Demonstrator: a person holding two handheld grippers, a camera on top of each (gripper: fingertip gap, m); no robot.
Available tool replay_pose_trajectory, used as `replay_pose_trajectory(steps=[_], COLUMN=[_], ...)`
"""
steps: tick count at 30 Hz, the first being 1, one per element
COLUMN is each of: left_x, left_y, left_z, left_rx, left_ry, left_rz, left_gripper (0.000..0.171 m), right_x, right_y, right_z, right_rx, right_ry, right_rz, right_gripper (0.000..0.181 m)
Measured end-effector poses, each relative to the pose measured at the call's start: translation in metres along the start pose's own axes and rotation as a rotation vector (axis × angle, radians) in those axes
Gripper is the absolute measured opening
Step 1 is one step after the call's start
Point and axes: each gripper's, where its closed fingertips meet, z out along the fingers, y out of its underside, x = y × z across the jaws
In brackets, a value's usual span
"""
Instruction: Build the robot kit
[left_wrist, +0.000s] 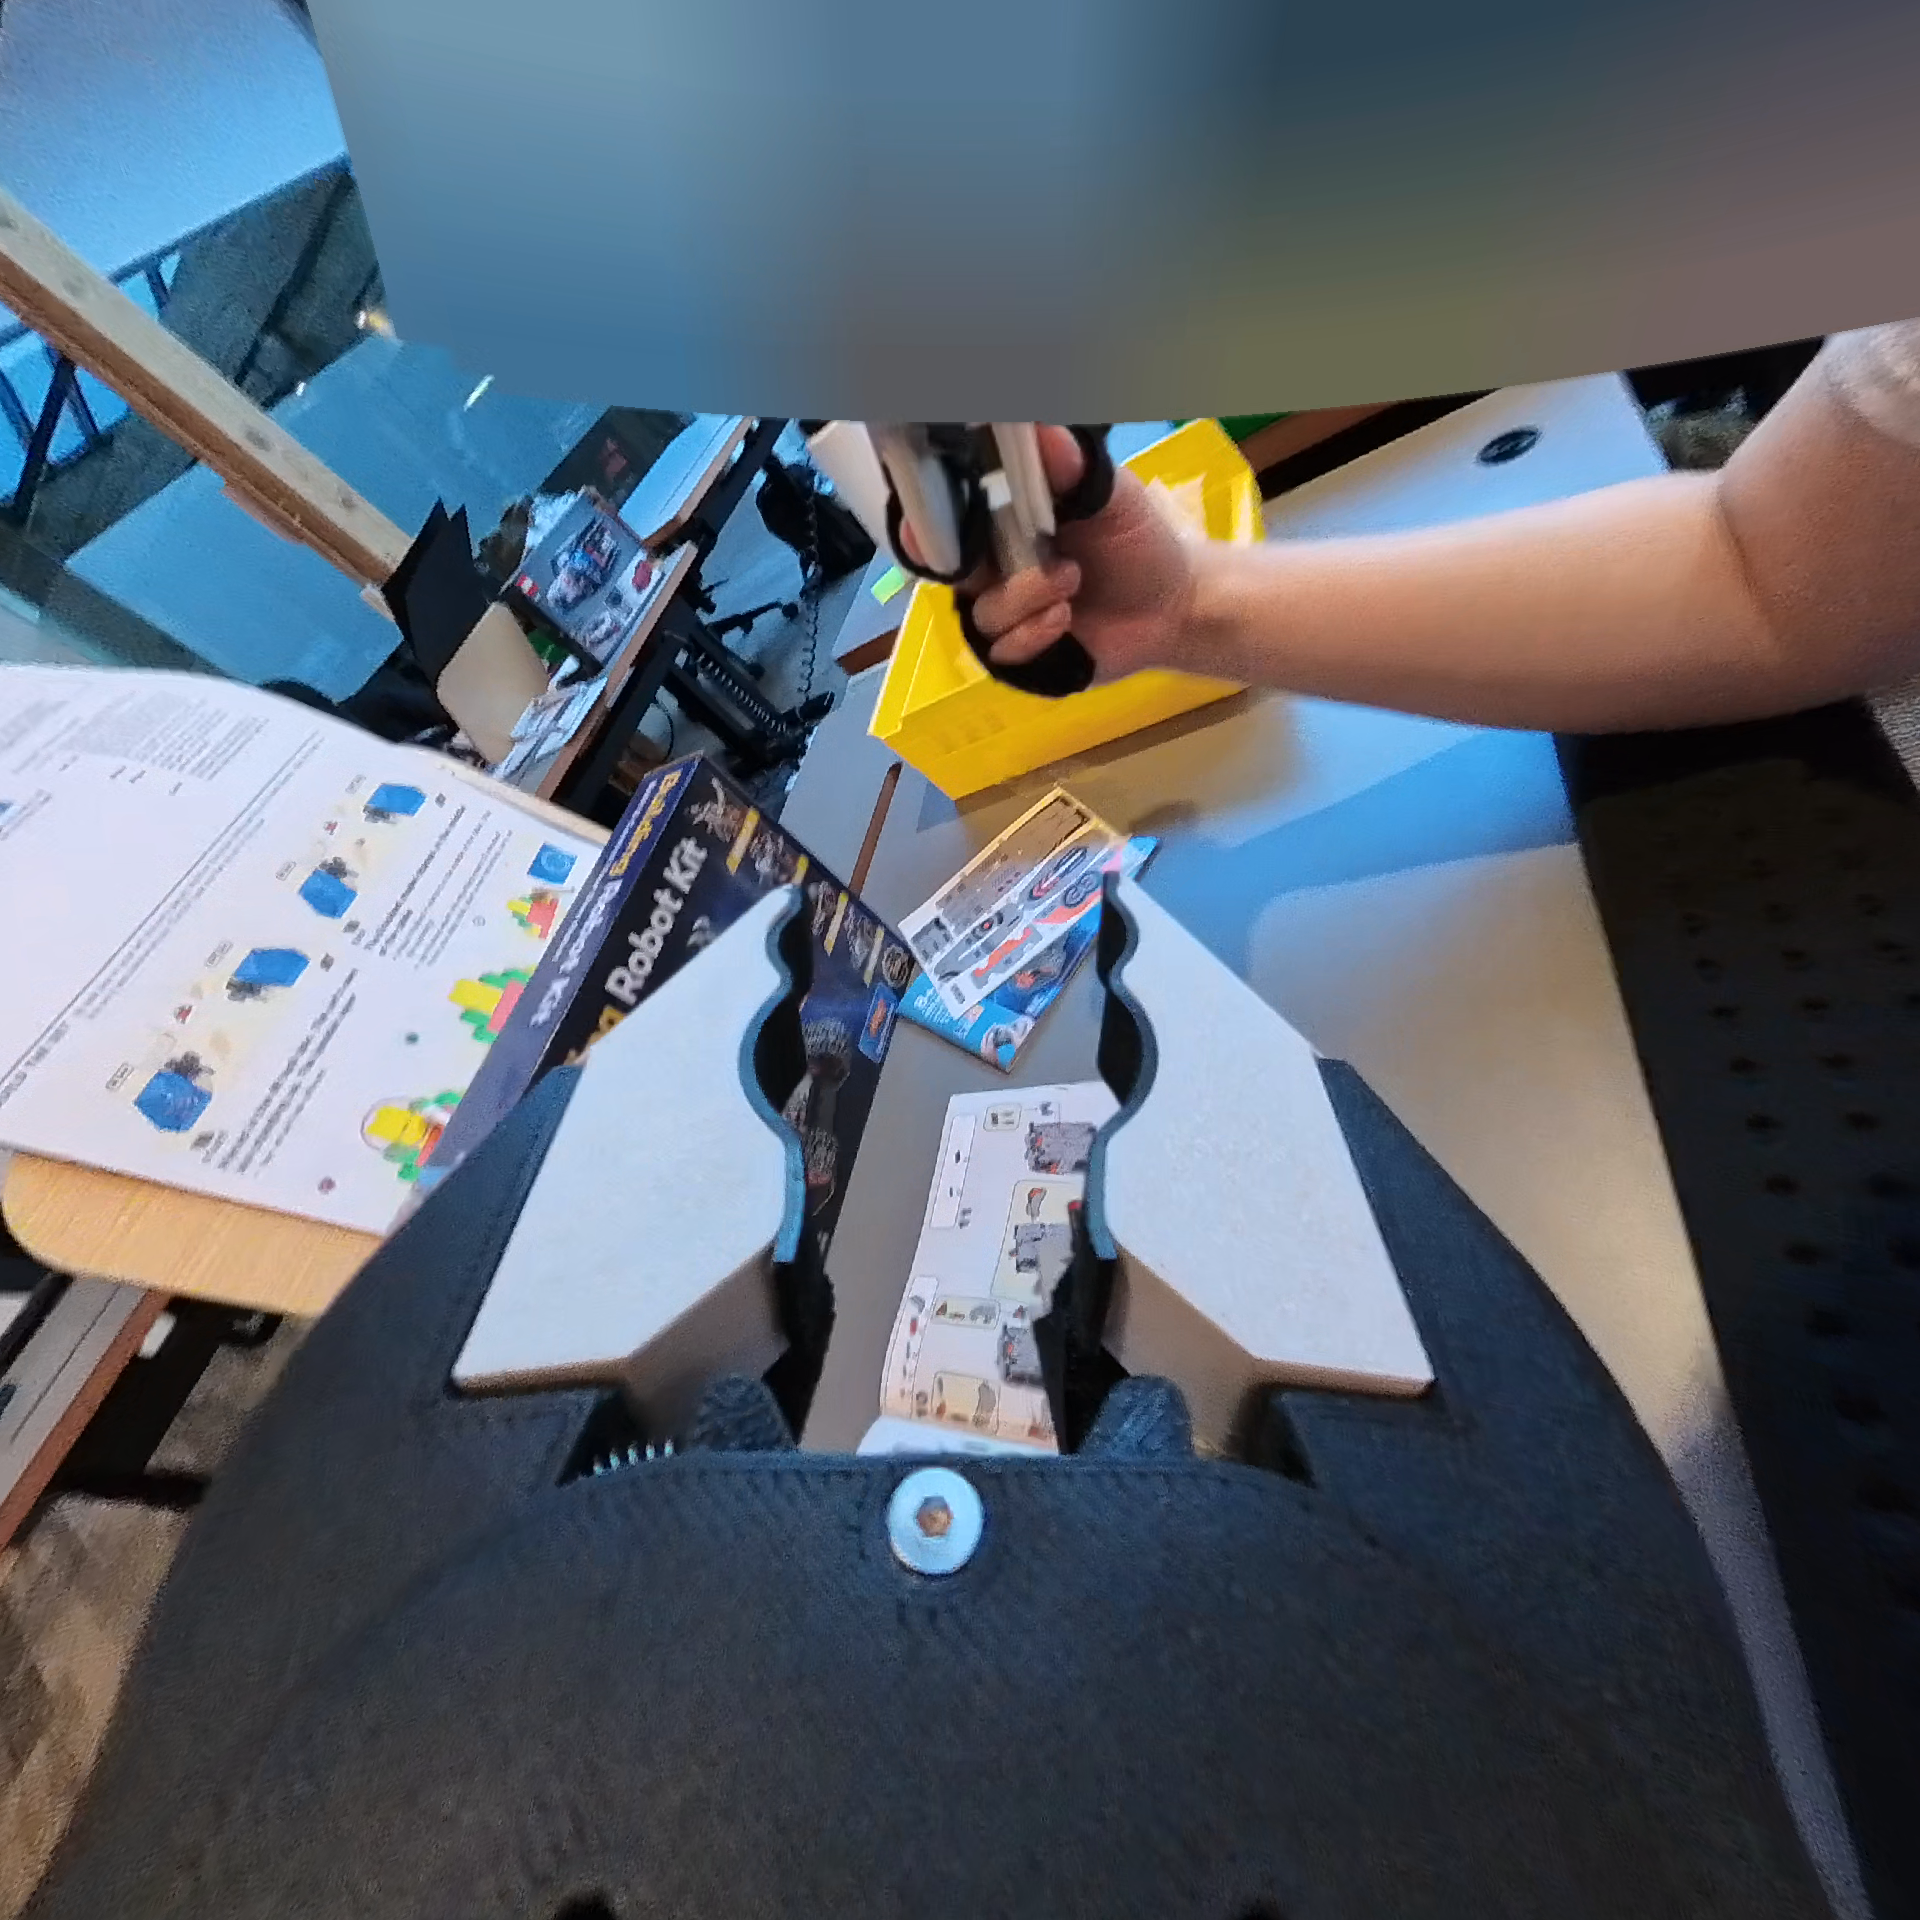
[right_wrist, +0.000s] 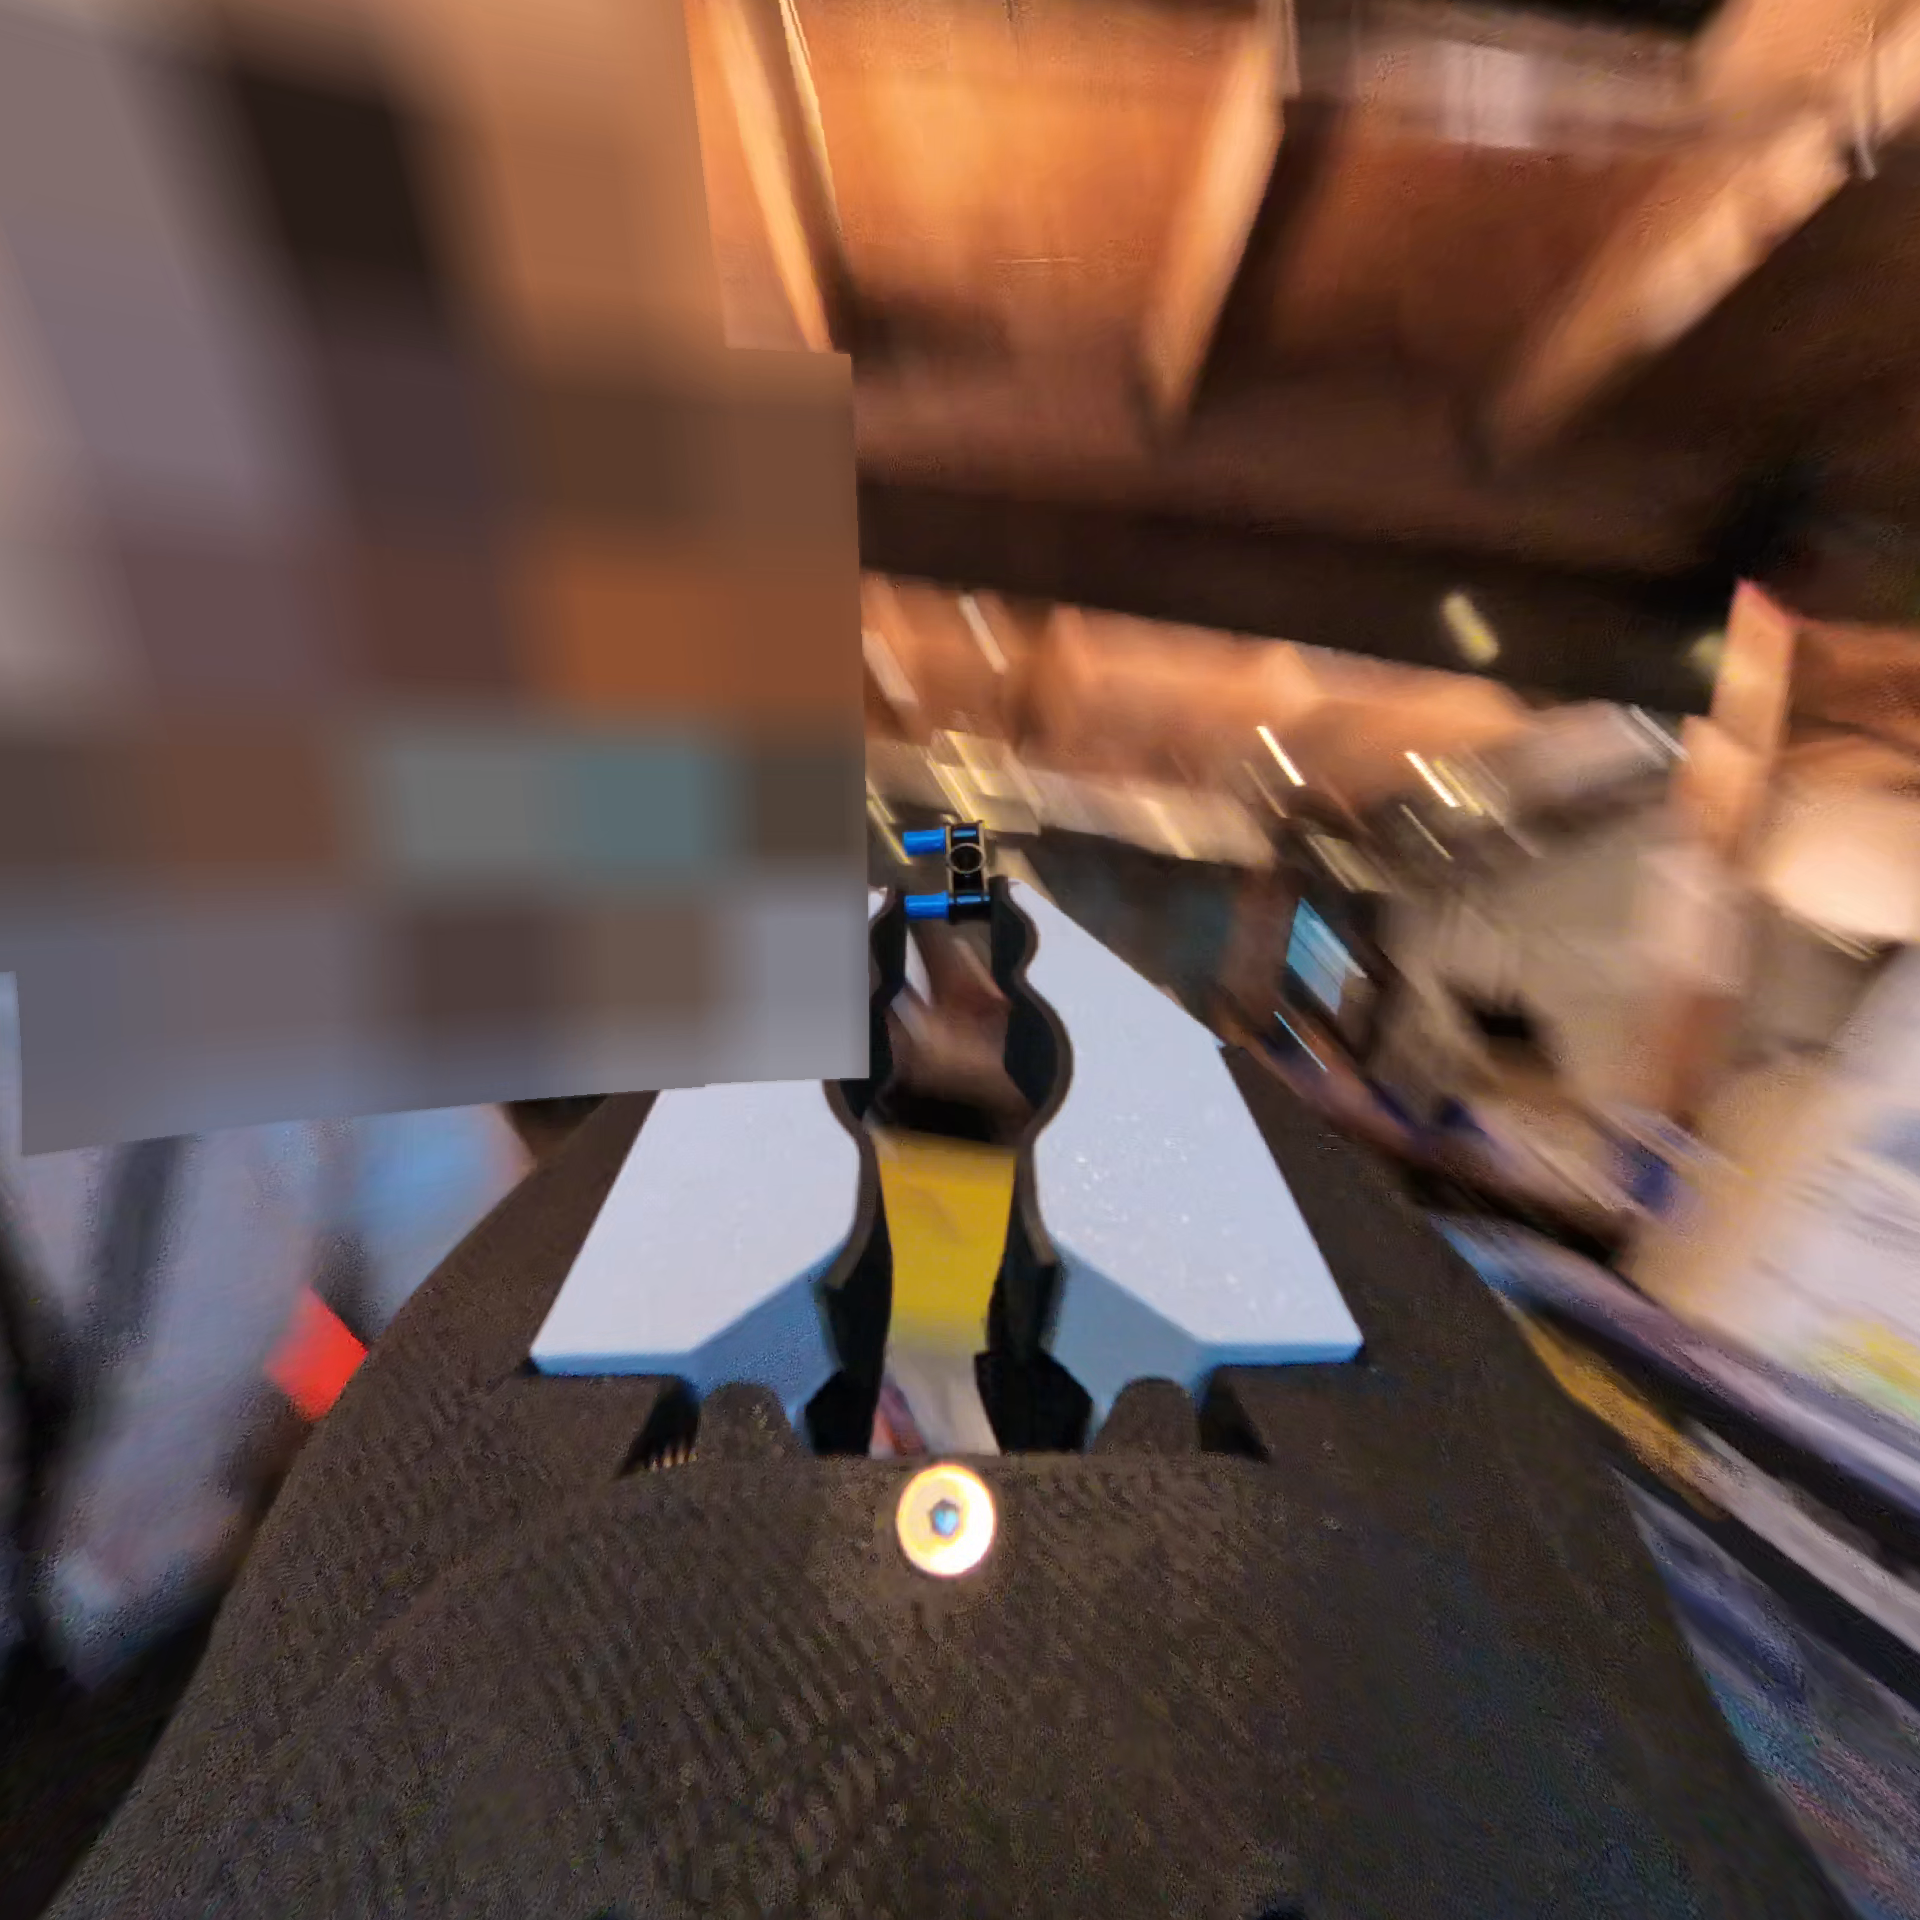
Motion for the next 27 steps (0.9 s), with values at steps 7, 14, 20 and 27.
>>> replay_pose_trajectory(steps=[7,14,20,27], left_x=[0.011,0.010,0.015,0.016], left_y=[0.027,0.023,0.024,0.028], left_z=[0.058,0.079,0.081,0.080], left_rx=[-0.149,-0.127,-0.137,-0.152], left_ry=[0.031,-0.019,-0.011,0.007], left_rz=[0.080,0.138,0.171,0.181], left_gripper=[0.048,0.038,0.026,0.014], right_x=[-0.012,-0.027,-0.027,-0.026], right_y=[0.093,0.105,0.120,0.123], right_z=[0.025,0.030,0.025,0.027], right_rx=[-0.817,-0.879,-0.969,-0.964], right_ry=[0.086,0.022,0.008,0.010], right_rz=[-0.524,-0.492,-0.514,-0.517], right_gripper=[0.016,0.016,0.016,0.016])
